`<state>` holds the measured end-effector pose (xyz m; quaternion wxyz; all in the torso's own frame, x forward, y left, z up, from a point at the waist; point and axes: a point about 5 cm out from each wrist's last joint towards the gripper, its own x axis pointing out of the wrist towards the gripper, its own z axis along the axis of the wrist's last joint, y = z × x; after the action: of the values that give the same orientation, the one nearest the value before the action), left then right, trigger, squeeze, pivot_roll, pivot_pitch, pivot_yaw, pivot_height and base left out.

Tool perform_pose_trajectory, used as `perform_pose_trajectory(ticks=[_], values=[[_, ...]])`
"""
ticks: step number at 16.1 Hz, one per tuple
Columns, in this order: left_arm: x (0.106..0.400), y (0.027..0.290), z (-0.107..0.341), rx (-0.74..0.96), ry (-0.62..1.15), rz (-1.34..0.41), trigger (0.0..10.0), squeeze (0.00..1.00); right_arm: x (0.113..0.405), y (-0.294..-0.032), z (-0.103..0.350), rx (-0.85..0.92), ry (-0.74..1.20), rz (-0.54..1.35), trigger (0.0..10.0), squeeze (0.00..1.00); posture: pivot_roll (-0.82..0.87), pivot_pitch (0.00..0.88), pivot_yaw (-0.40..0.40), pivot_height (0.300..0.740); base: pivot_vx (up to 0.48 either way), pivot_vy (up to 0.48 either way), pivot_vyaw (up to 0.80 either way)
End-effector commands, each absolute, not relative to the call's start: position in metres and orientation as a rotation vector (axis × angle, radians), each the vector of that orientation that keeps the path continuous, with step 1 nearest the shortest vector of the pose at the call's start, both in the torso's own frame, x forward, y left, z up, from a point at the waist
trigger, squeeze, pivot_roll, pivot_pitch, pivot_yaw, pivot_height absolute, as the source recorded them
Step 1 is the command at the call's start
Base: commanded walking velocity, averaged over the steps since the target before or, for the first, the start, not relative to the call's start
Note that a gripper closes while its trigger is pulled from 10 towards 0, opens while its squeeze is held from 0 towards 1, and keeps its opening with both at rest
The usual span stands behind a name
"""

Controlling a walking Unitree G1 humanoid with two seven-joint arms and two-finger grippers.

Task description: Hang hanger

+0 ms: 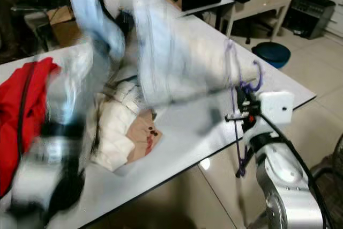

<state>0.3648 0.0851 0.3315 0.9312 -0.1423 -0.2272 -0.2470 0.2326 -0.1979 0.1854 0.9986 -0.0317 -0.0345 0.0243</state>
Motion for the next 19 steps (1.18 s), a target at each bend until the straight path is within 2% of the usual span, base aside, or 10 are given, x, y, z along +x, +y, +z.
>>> perform_pose_trajectory(ticks=[1,2,3,6,10,12,15,16,17,19], values=[[0.35,0.096,0.392,-0.391,-0.682,-0.533,10.0,0.0,0.232,-0.201,0.191,-0.066,-0.103,0.019,10.0,0.0,-0.15,0.0,0.107,0.74,-0.296,0.0,0.0],[0.334,0.104,0.426,-0.444,-0.802,-0.582,10.0,0.0,0.23,-0.203,0.194,-0.063,-0.117,0.0,10.0,0.0,-0.16,0.0,0.111,0.74,-0.315,0.0,0.0],[0.325,0.11,0.439,-0.447,-0.849,-0.604,10.0,0.0,0.229,-0.205,0.194,-0.062,-0.122,-0.013,10.0,0.0,-0.16,0.0,0.114,0.74,-0.315,0.0,0.0],[0.322,0.116,0.439,-0.403,-0.853,-0.598,10.0,0.0,0.229,-0.206,0.193,-0.059,-0.123,-0.016,10.0,0.0,-0.15,0.0,0.105,0.74,-0.307,0.0,0.0],[0.305,0.126,0.459,-0.431,-0.923,-0.617,10.0,0.0,0.236,-0.203,0.202,-0.045,-0.176,0.014,10.0,0.0,-0.12,0.0,0.074,0.74,-0.288,0.0,0.0],[0.306,0.127,0.448,-0.4,-0.868,-0.607,10.0,0.0,0.237,-0.203,0.206,-0.039,-0.2,0.027,10.0,0.0,-0.11,0.0,0.069,0.74,-0.259,0.0,0.0],[0.313,0.121,0.399,-0.287,-0.704,-0.617,10.0,0.0,0.234,-0.202,0.208,-0.031,-0.213,0.039,10.0,0.0,-0.11,0.0,0.07,0.74,-0.16,0.0,0.0],[0.308,0.114,0.342,-0.227,-0.536,-0.748,10.0,0.0,0.226,-0.198,0.203,-0.016,-0.198,0.082,10.0,0.0,-0.1,0.0,0.065,0.74,0.0,0.0,0.0],[0.279,0.105,0.272,-0.217,-0.312,-1.014,10.0,0.0,0.215,-0.189,0.193,0.008,-0.16,0.174,10.0,0.0,-0.09,0.0,0.056,0.74,0.0,0.0,0.0],[0.263,0.103,0.23,-0.176,-0.151,-1.096,10.0,0.0,0.208,-0.183,0.187,0.011,-0.127,0.248,10.0,0.0,-0.09,0.0,0.049,0.74,0.0,0.0,0.0]])
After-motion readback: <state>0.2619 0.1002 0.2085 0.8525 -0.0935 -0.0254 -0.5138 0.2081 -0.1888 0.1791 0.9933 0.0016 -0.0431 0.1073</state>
